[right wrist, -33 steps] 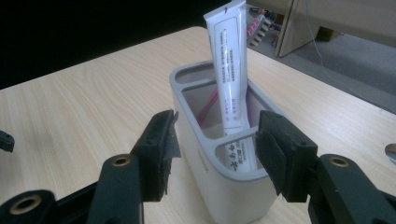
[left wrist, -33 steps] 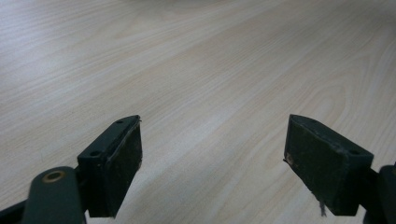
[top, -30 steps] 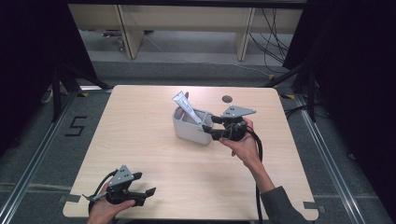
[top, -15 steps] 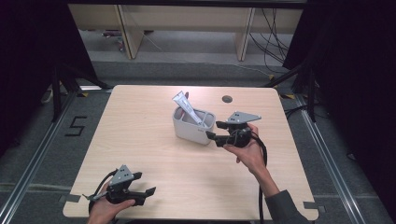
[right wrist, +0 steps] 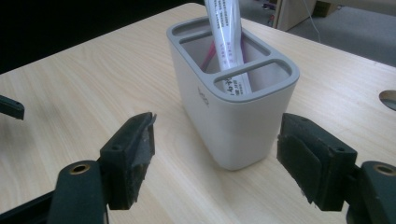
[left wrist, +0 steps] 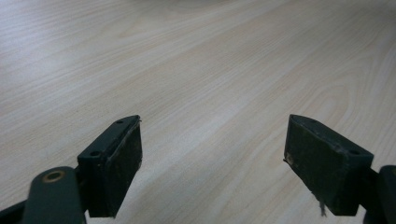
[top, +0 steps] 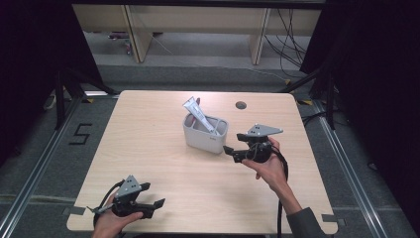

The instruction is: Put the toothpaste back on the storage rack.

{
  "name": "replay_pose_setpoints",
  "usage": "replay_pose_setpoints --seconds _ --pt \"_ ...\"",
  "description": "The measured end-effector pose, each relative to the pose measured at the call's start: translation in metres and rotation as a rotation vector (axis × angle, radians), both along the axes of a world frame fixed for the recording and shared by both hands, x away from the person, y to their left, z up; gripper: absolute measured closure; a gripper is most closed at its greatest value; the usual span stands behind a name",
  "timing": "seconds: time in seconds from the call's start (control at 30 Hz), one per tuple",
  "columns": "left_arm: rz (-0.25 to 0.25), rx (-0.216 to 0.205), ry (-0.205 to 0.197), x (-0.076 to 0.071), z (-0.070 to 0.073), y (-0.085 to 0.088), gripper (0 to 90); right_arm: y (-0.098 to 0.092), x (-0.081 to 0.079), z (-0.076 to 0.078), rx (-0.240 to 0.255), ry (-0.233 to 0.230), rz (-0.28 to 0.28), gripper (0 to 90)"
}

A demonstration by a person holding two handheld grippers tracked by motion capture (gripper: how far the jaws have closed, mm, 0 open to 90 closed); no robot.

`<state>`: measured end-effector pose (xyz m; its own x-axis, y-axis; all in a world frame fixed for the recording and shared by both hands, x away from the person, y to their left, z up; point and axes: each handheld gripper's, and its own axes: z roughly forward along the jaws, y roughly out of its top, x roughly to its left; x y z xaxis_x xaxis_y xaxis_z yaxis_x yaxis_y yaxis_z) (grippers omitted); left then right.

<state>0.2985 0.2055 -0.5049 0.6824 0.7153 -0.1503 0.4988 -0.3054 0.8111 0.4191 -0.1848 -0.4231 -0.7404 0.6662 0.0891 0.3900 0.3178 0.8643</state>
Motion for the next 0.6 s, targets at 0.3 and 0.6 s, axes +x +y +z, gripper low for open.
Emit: replay_pose_setpoints --seconds 0.3,0.6 --pt "-0.017 0.034 -0.004 0.000 0.000 -0.001 18.9 -0.002 -0.008 -0.004 -0.027 0.011 -0.010 25.5" --pt "-0.025 0.021 -0.012 0.001 -0.001 -0.006 18.9 -0.013 -0.020 -0.013 -0.051 -0.003 -0.042 23.3"
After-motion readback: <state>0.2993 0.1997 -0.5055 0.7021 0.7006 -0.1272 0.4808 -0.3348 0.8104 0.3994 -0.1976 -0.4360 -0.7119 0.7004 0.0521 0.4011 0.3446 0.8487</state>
